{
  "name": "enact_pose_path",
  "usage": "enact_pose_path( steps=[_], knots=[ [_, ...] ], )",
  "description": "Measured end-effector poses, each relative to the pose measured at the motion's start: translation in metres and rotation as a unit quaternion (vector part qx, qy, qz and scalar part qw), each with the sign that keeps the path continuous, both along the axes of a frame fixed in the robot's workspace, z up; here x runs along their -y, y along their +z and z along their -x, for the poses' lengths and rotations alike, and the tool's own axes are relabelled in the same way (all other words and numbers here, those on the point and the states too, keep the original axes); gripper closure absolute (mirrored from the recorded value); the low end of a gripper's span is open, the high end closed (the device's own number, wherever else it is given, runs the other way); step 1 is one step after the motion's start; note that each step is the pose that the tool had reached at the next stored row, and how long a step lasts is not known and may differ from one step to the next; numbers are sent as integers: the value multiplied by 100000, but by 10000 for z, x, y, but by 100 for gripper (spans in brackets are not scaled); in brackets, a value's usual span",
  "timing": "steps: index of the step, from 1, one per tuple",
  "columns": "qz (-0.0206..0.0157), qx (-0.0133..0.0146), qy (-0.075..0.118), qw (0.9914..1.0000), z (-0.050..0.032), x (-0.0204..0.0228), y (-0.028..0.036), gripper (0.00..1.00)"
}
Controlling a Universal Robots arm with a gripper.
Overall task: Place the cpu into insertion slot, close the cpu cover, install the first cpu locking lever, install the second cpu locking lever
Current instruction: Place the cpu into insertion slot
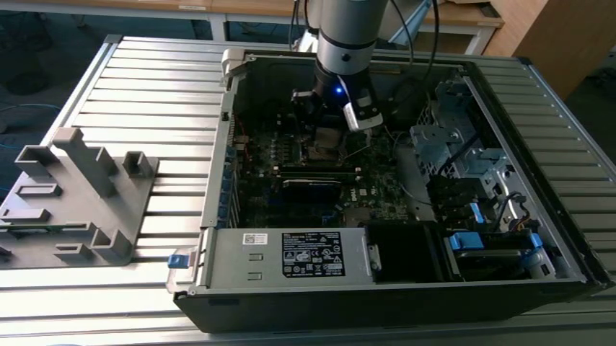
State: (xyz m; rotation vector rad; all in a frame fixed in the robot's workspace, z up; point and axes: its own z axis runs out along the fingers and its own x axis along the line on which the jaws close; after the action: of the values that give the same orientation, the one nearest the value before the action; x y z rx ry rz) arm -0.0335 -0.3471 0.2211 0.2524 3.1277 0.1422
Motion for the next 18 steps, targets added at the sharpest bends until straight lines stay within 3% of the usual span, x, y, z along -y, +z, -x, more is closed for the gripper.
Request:
enact_pose_path(
  steps=[2,8,10,14,18],
  knots=[
    [4,-4,-1465,99989,0,0,-1,46],
    [10,0,-1957,99981,0,0,-1,46],
    [12,-4,-3478,99939,1,0,-4,46],
    [0,-3,-7064,99750,0,0,-14,46],
    [2,-4,-10697,99426,0,0,-24,46]
  ],
)
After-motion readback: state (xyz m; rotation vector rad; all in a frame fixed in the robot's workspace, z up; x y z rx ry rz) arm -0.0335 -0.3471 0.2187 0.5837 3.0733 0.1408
